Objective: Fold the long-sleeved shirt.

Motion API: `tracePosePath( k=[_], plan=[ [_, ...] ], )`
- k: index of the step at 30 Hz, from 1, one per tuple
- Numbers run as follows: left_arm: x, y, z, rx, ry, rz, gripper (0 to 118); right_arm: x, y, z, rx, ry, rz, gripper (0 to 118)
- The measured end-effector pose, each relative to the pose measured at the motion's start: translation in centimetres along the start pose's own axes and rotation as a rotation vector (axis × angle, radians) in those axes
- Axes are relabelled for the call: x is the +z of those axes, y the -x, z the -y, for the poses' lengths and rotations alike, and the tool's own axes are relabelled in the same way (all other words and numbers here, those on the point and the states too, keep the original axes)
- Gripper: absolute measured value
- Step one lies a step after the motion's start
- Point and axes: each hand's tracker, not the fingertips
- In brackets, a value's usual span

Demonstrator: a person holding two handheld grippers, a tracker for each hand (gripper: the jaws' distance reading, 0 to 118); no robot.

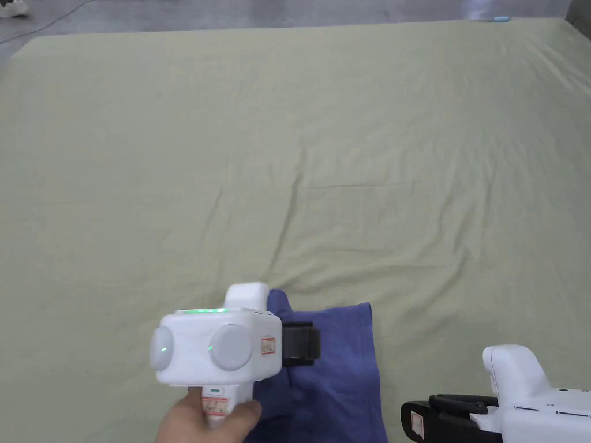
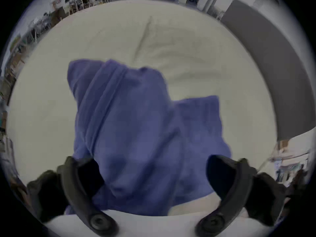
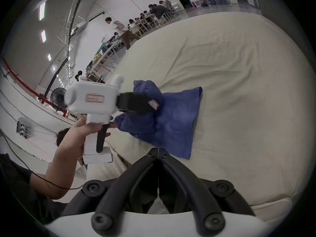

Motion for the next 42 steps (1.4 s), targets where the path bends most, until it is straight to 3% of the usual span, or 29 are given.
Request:
tracePosePath(
  k=[4, 5, 6, 7, 9, 14, 20, 23, 26, 29, 32, 36, 42],
  plan=[
    [5.4, 3.7, -1.6, 0.179, -0.057, 0.103, 118, -0.3, -0.6, 0.0, -0.028, 0.004, -0.01, 2],
    [6.3, 4.7, -1.7, 0.218, -0.032, 0.129, 112, -0.4, -0.7, 0.0, -0.034, 0.005, -0.009, 2],
    [7.1, 6.2, -2.3, 0.238, -0.037, 0.137, 85, -0.4, -0.8, 0.0, -0.04, 0.006, -0.01, 2],
    [7.7, 7.1, -2.4, 0.247, -0.066, 0.118, 0, -0.3, -0.9, 0.0, -0.043, 0.005, -0.015, 2],
    [8.3, 8.7, -2.2, 0.24, -0.084, -0.045, 0, -0.3, -0.9, 0.1, -0.048, 0.006, -0.027, 2],
    [4.7, 10.7, -1.5, 0.241, -0.014, -0.087, 0, -0.3, -0.9, 0.4, -0.055, 0.008, -0.034, 2],
    [-1.0, 4.6, -0.5, 0.18, 0.135, 0.099, 0, 0.1, -1.0, 0.7, -0.063, 0.008, -0.03, 2],
    [-2.4, -0.4, -0.3, 0.048, 0.11, 0.053, 0, 0.4, -1.3, 1.0, -0.074, 0.001, -0.009, 2],
    [-3.2, -4.5, -0.4, 0.005, 0.125, 0.107, 0, 0.6, -1.8, 1.5, -0.1, -0.001, -0.012, 2],
    [-5.1, -9.1, -0.2, -0.148, 0.166, 0.066, 0, 0.5, -2.1, 2.1, -0.117, 0.005, -0.012, 2],
    [-6.4, -11.7, -0.1, -0.125, 0.188, 0.136, 0, 0.5, -2.3, 2.4, -0.132, 0.01, -0.006, 2],
    [-6.5, -15.2, 0.7, -0.209, 0.236, 0.238, 0, 1.3, -2.5, 2.5, -0.139, -0.013, -0.002, 2],
    [-0.9, -10.7, -1.2, -0.073, 0.158, 0.378, 0, 3.3, -3.2, 1.6, -0.162, -0.076, -0.011, 2]
  ],
)
